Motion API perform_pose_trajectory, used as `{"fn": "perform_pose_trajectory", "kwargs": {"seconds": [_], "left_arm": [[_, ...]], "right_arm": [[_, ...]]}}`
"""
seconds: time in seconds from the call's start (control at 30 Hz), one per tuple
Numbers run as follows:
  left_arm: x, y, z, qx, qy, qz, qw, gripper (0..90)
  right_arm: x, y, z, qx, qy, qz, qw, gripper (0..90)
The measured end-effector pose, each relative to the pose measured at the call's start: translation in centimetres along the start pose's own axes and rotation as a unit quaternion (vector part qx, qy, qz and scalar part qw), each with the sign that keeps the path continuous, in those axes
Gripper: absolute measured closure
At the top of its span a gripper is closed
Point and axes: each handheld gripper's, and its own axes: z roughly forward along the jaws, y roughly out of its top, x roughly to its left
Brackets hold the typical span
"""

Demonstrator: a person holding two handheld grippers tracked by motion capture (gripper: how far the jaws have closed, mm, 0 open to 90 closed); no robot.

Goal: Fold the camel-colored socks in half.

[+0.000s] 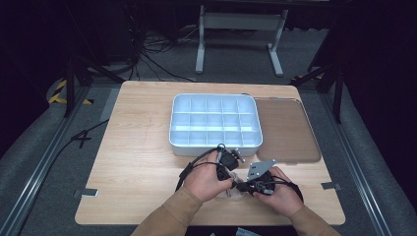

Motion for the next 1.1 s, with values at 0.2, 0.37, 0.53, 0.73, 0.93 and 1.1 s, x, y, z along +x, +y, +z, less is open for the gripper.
{"fn": "perform_pose_trajectory", "kwargs": {"seconds": [0.2, 0.37, 0.53, 0.73, 0.93, 1.1], "left_arm": [[0.1, 0.2, 0.8, 0.003, -0.007, -0.004, 1.0, 84.2], [0.2, 0.2, 1.2, -0.004, -0.008, -0.003, 1.0, 82.5], [0.2, -0.2, 0.5, -0.031, -0.02, 0.0, 0.9993, 68.4], [0.3, -1.0, -1.7, -0.059, -0.004, 0.005, 0.9982, 59.2], [0.5, -2.2, -3.7, -0.078, 0.007, 0.001, 0.9969, 57.3], [0.8, -3.7, -5.5, -0.087, 0.027, -0.003, 0.9959, 57.0]], "right_arm": [[0.0, 0.0, 0.0, -0.001, 0.0, 0.003, 1.0, 87.6], [0.0, 0.0, -0.1, -0.001, -0.001, 0.005, 1.0, 86.2], [-0.1, -0.1, -0.8, -0.005, 0.006, 0.013, 0.9999, 80.8], [-0.5, 0.2, -3.4, -0.014, -0.017, 0.023, 0.9995, 80.4], [-0.3, 1.1, -4.8, -0.027, -0.023, 0.019, 0.9992, 80.4], [0.3, 2.7, -5.1, -0.046, -0.02, 0.002, 0.9988, 80.6]]}}
